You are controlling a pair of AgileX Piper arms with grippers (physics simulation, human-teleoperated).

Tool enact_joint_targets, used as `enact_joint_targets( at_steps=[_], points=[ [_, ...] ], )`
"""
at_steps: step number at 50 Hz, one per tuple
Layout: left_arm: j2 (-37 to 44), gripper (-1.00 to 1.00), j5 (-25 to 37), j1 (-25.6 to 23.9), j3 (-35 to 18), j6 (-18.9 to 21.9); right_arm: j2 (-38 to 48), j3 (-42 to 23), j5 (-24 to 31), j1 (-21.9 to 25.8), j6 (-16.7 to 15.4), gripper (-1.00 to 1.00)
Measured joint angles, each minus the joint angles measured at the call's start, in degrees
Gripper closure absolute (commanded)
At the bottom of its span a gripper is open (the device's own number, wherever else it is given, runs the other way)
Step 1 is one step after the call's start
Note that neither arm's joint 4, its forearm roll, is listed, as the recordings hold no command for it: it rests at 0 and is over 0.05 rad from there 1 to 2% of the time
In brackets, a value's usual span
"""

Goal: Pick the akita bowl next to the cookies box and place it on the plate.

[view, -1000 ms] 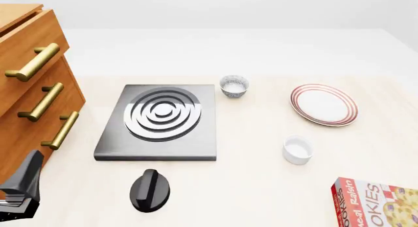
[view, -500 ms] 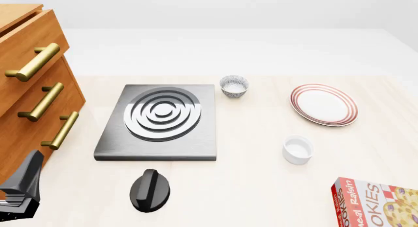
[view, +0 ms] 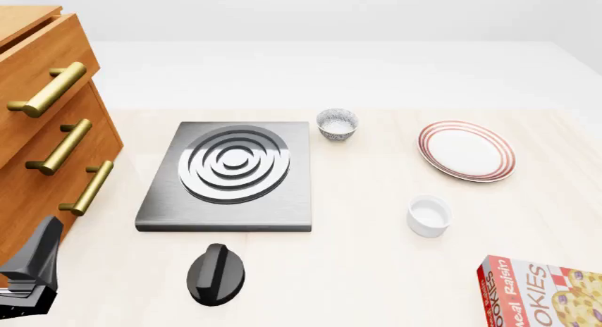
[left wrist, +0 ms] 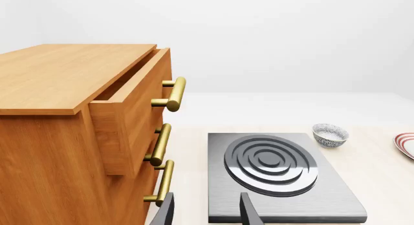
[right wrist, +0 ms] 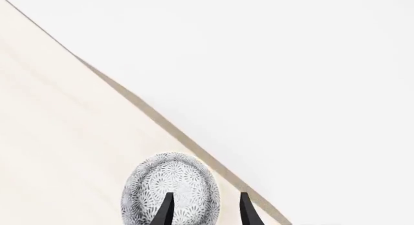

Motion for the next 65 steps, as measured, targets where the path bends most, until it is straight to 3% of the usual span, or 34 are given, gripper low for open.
enact_joint_targets(
  at_steps=[48,49,65],
  points=[
    [0.0,-1.0,0.0,0.0,0.0,0.0,3.6,0.43,-3.04,-0.24,-1.19,-1.0],
    [0.0,-1.0,0.0,0.0,0.0,0.0,3.63,0.42,-3.1,-0.24,-1.19,1.0],
    [0.0,-1.0,0.0,0.0,0.0,0.0,2.72,0.44,-3.13,-0.01,-1.29,1.0]
  ],
)
